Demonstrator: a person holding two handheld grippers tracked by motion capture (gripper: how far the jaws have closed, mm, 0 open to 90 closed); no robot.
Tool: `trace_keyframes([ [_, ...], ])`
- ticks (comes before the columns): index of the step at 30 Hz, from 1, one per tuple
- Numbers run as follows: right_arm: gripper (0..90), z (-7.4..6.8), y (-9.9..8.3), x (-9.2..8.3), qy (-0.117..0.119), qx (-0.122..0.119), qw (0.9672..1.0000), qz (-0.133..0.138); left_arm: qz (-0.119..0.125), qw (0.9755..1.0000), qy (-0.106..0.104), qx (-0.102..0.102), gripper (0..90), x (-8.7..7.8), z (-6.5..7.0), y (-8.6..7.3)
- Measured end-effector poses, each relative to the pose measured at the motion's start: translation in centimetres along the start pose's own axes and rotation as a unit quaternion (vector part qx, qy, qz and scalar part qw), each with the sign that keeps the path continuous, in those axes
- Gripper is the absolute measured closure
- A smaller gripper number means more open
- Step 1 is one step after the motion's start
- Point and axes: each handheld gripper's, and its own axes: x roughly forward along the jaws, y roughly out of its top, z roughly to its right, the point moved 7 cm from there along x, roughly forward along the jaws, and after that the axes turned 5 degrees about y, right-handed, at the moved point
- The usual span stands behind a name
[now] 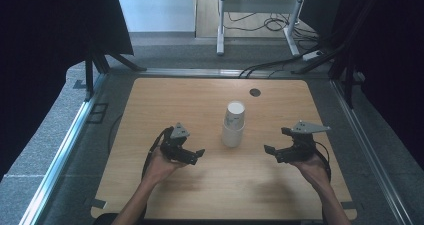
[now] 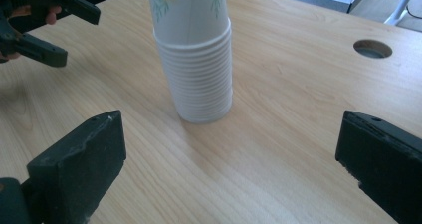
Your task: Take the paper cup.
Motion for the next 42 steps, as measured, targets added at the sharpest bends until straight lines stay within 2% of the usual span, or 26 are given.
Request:
trace_keyframes([
  [9, 0.0, -0.4, 2.0, 0.8, 0.013, -0.004, 0.9999, 0.006, 0.000, 0.9996, -0.008, 0.028, 0.7, 1.1, 0.7, 1.7],
  [15, 0.0, -0.4, 3.0, 1.2, 0.020, -0.009, 0.9997, 0.006, 0.001, 0.9992, -0.014, 0.036, 1.8, 1.9, 1.1, 2.8],
  [24, 0.0, -0.5, 4.1, 2.1, 0.032, -0.009, 0.9994, 0.007, 0.009, 0.9991, -0.029, 0.029, 3.5, 3.3, 1.4, 4.1],
  [30, 0.0, -0.8, 5.1, 2.6, 0.038, -0.013, 0.9992, 0.009, 0.015, 0.9988, -0.032, 0.035, 3.6, 3.9, 1.7, 5.1],
  [33, 0.0, -0.8, 5.5, 2.9, 0.037, -0.016, 0.9992, 0.008, 0.012, 0.9985, -0.032, 0.044, 3.6, 4.2, 1.8, 5.4],
  [42, 0.7, -0.7, 6.6, 3.9, 0.042, -0.017, 0.9990, 0.006, 0.014, 0.9979, -0.039, 0.050, 5.1, 5.2, 2.2, 6.2],
])
